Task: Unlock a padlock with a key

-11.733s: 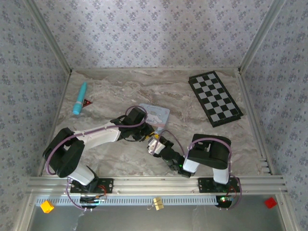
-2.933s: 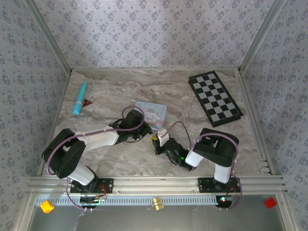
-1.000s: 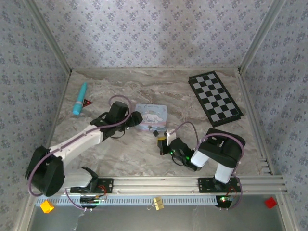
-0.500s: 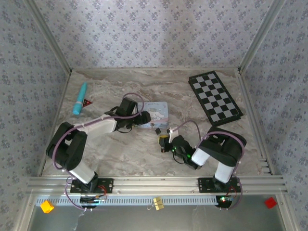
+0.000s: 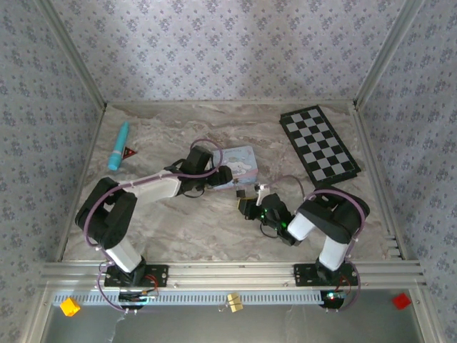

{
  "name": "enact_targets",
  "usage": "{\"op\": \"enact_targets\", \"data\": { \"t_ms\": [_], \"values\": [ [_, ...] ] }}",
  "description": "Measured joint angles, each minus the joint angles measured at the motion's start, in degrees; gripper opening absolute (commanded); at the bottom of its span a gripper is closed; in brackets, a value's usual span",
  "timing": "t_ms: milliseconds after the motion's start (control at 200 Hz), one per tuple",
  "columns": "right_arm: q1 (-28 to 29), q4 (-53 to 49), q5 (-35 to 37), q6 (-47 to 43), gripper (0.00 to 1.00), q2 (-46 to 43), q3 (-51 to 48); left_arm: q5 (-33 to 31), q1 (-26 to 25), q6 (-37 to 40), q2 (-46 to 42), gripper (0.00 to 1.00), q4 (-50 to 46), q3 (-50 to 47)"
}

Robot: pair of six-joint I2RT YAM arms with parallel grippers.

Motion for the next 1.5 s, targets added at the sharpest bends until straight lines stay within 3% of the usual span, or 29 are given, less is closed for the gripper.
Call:
{"op": "enact_targets", "data": {
  "t_ms": [310, 605, 1029, 1499],
  "values": [
    [-4.50, 2.60, -6.91, 1.66, 0.35, 0.22, -0.55, -0.20, 0.00, -0.15, 0.00, 0.84, 0.00, -0.02],
    [-14.84, -3.06, -17.14, -0.15, 0.36, -1.09, 1.66, -0.22, 0.00, -0.24, 0.00, 0.84, 0.09, -0.04],
    [-14.84, -19.52, -16.70, -7.06, 0.45, -8.00, 4.66, -0.15, 0.35, -1.22, -0.46, 0.83, 1.49, -1.18],
    [-13.90, -30.64, -16.85, -12.28, 0.55, -4.83, 14.25, 0.09, 0.44, -1.49, -0.59, 0.83, 2.27, -1.73]
  ]
}}
